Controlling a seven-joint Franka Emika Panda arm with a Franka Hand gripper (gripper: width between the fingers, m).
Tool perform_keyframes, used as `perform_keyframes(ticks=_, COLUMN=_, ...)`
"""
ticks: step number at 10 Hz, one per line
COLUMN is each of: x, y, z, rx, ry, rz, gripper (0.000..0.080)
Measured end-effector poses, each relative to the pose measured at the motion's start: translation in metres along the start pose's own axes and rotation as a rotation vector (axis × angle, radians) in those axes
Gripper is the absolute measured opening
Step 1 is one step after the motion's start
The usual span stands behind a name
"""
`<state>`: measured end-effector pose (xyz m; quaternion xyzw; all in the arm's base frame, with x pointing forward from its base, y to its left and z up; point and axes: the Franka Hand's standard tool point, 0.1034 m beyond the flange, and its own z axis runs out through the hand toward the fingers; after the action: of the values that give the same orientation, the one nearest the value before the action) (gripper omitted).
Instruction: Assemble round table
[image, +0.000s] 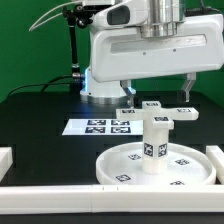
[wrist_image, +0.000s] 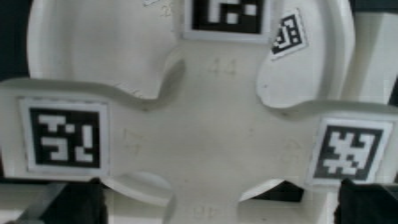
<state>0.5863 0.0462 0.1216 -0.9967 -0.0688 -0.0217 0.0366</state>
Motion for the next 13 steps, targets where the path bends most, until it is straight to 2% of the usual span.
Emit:
perform_keyframes(ticks=2, x=0.000, y=0.001, z=0.000, rx=-0.004, ry=-0.002, rz=-0.119, gripper=0.0649)
perform_keyframes(ticks=3, x=-0.001, y=0.002, z=0.001, rx=-0.042, ry=-0.014, rz=-0.327, gripper=0.0649)
perform_keyframes(ticks=4, x=0.000, y=0.002, z=0.003, rx=-0.067, ry=-0.004, rz=-0.440, gripper=0.0649)
perform_keyframes(ticks=9, x=-0.004, y=0.008, z=0.006, rx=-0.077, ry=-0.045, rz=-0.723, gripper=0.0649)
perform_keyframes(ticks=13, x=-0.007, y=0.001, z=0.012, rx=-0.072, ry=-0.054, rz=-0.707, gripper=0.0649)
